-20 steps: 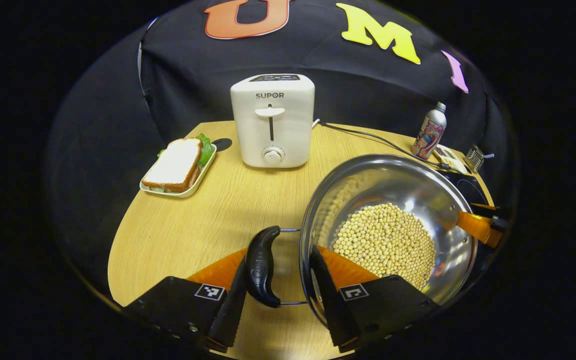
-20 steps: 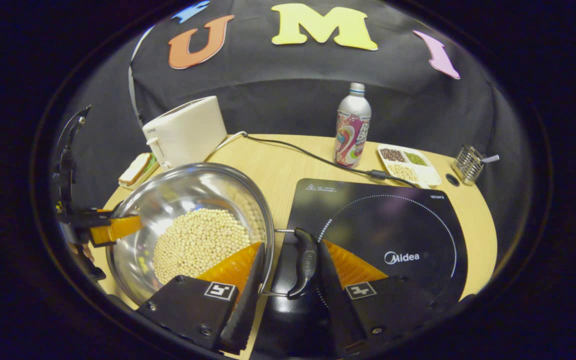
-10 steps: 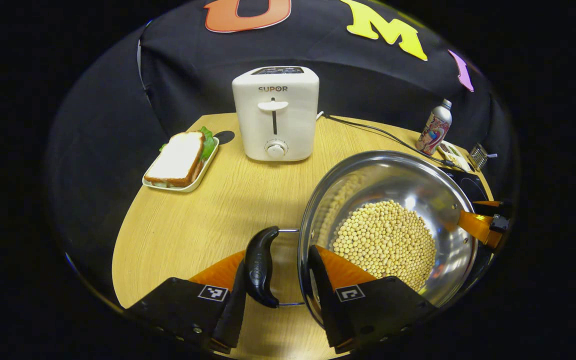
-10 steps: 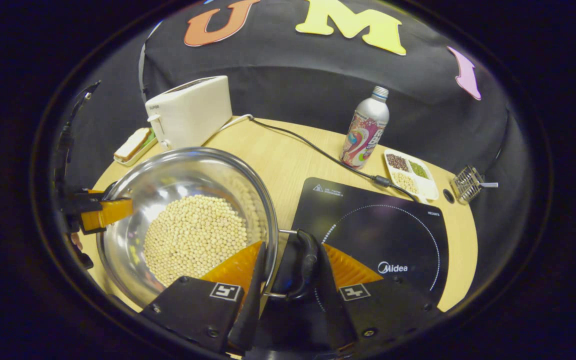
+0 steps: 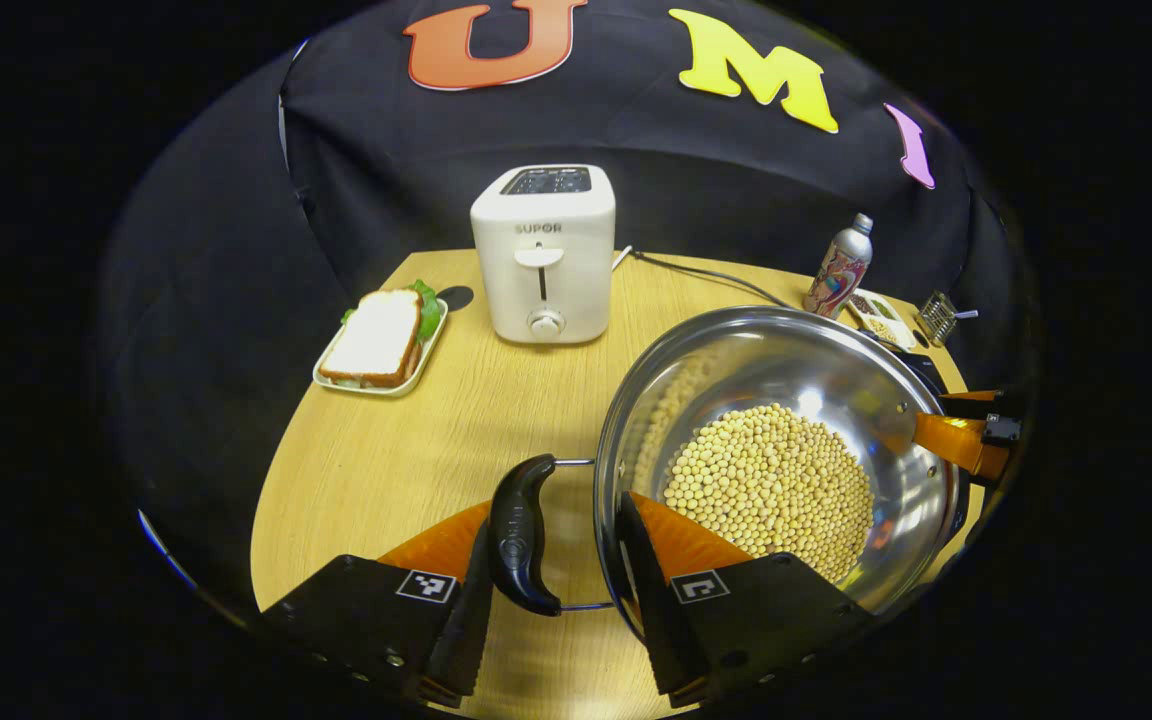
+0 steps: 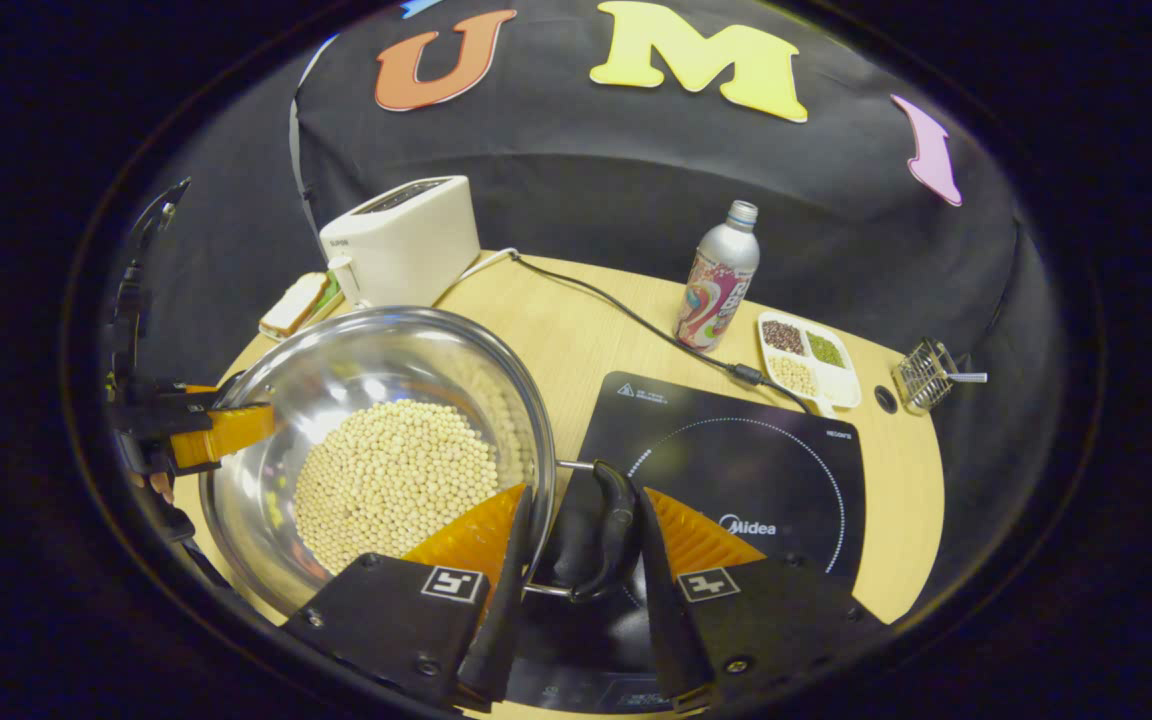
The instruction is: First push the handle of the pot to place it horizontally, then grasp the pot with both hands and set it on the induction cooktop.
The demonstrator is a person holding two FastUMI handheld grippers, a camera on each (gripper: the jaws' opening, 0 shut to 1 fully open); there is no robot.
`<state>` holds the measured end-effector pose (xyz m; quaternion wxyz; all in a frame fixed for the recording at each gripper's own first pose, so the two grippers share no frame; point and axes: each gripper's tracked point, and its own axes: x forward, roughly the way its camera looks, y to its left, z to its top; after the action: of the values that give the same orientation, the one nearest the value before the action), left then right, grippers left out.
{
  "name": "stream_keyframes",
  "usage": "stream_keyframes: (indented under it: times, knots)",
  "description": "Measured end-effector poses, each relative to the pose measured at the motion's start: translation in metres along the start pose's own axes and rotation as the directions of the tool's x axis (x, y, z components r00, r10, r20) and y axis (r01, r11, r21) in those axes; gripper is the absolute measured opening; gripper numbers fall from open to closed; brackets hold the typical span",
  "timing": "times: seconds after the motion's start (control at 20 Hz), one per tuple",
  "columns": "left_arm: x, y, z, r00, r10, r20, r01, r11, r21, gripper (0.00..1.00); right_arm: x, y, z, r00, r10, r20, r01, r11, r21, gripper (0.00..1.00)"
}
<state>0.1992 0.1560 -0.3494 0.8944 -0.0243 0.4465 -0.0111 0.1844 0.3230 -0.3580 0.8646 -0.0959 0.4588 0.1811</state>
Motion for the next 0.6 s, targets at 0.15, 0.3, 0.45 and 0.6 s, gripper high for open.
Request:
stream_keyframes:
  times: [0.15,0.3,0.45,0.6]
  knots:
    - [-0.023,-0.011,0.02,0.999,0.003,0.037,-0.004,1.0,0.031,0.63,-0.023,-0.012,0.012,1.0,0.012,0.01,-0.012,1.0,0.007,0.55]
    - [-0.042,-0.029,0.039,0.998,-0.004,0.066,0.001,0.999,0.045,0.63,-0.049,-0.031,0.026,0.999,0.002,0.04,-0.003,1.0,0.021,0.54]
    - [-0.058,-0.052,0.058,0.995,-0.02,0.098,0.014,0.998,0.054,0.63,-0.073,-0.054,0.036,0.997,-0.018,0.07,0.017,1.0,0.024,0.55]
    - [-0.073,-0.08,0.075,0.992,-0.034,0.124,0.025,0.997,0.072,0.63,-0.097,-0.081,0.045,0.994,-0.038,0.098,0.034,0.999,0.037,0.57]
